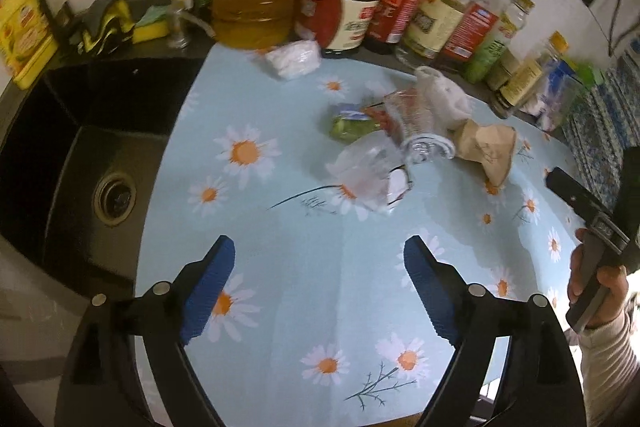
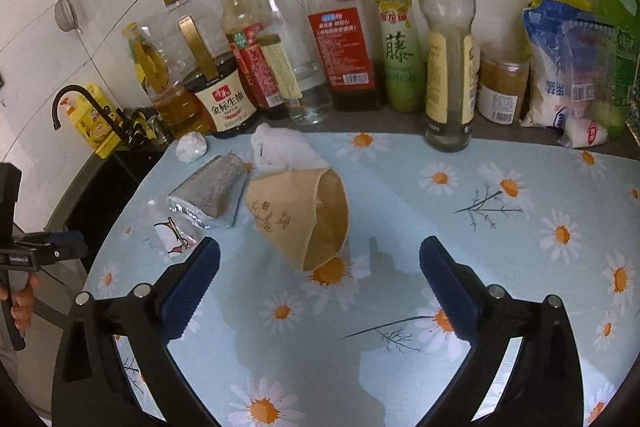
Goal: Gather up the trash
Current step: 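Approach the brown paper cone with the right tool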
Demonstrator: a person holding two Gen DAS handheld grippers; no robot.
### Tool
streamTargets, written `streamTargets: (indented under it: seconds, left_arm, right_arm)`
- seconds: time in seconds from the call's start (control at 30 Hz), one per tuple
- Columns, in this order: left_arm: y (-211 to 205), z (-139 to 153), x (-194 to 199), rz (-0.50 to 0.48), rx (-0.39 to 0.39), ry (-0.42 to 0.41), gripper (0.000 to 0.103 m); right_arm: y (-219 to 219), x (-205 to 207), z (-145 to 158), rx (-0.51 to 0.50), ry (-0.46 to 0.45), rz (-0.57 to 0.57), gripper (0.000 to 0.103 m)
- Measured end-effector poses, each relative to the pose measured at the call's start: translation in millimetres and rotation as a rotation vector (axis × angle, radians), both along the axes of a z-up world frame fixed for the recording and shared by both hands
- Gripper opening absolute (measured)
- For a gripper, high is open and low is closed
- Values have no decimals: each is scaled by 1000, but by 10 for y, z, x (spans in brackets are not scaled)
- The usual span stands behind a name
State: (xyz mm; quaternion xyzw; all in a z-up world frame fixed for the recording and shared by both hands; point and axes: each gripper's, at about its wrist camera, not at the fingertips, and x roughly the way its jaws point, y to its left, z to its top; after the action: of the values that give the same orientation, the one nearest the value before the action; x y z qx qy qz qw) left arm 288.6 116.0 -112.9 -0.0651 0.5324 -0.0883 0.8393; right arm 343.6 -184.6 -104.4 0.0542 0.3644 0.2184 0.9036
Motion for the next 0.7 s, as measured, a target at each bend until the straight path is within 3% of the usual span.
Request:
streamTargets:
  seconds: [0.4, 0.7]
  left_arm:
    - [-428, -144, 336, -76, 60, 21, 84]
    - [-811, -322, 562, -134, 179, 63, 84]
  right_arm:
    - [251, 524, -319, -31, 101, 117, 99]
    - [342, 732, -406, -21, 125, 182, 99]
